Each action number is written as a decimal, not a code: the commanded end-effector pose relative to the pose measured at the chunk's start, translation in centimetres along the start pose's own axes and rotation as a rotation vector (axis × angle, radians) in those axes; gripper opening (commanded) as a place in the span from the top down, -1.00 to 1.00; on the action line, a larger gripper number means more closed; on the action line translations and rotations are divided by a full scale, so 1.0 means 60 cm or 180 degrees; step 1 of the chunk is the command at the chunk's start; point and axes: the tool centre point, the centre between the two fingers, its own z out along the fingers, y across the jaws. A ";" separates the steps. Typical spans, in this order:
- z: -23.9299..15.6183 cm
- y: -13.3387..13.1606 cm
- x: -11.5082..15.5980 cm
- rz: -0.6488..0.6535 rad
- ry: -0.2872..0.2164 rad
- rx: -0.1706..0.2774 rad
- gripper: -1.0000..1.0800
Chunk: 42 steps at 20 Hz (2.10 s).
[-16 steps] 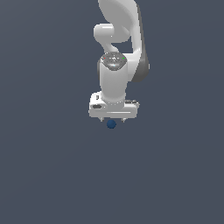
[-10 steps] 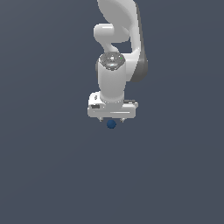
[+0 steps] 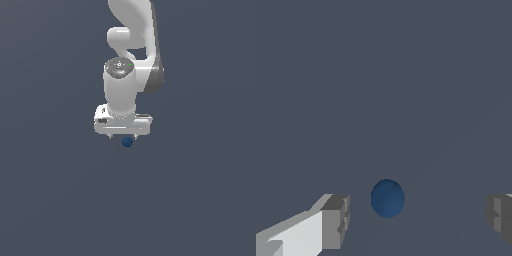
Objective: Pick up the object and move it to a goal position.
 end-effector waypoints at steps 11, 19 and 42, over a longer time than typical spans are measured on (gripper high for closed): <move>0.044 -0.005 -0.026 -0.0414 -0.0010 -0.0011 -0.92; 0.104 -0.013 -0.070 -0.1034 -0.0022 -0.0011 -0.92; 0.179 -0.023 -0.114 -0.1577 -0.0028 0.0004 -0.92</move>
